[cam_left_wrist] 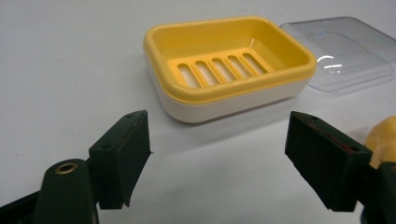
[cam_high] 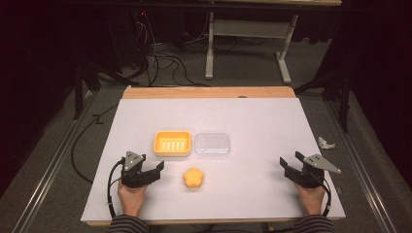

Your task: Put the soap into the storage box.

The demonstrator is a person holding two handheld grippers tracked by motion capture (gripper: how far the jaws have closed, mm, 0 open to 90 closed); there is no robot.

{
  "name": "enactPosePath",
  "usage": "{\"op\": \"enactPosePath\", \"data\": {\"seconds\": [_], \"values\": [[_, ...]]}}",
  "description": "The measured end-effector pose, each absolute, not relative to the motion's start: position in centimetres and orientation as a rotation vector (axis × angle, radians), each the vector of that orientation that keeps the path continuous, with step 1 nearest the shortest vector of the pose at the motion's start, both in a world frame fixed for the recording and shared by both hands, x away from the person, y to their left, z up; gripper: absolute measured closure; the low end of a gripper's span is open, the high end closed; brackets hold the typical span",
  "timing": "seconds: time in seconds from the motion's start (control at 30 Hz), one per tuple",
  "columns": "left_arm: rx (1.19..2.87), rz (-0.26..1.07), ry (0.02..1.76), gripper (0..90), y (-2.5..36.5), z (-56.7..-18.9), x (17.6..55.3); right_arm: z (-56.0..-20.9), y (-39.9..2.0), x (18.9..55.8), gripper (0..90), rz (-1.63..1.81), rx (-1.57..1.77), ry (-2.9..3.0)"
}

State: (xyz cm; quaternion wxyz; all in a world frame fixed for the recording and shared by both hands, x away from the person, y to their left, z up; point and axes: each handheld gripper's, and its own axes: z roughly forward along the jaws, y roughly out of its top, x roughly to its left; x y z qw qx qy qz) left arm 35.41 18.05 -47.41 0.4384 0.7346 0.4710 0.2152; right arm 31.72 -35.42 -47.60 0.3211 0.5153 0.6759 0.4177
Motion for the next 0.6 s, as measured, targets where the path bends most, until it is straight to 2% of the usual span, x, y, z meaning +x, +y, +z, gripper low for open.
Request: {"op": "enactPosePath", "data": {"seconds": [0.1,0.27,0.6], "values": [[1.871,0.539,1.149,22.2,18.0,-46.4,35.6,-47.6,-35.3,31.8,32.5,1.09,1.357,1.793],[1.833,0.483,1.12,21.2,17.5,-44.6,35.3,-47.6,-35.2,31.9,32.4,1.083,1.347,1.81],[1.85,0.419,1.069,20.7,16.0,-43.9,34.9,-47.6,-35.3,31.8,32.3,1.09,1.351,1.798]]}}
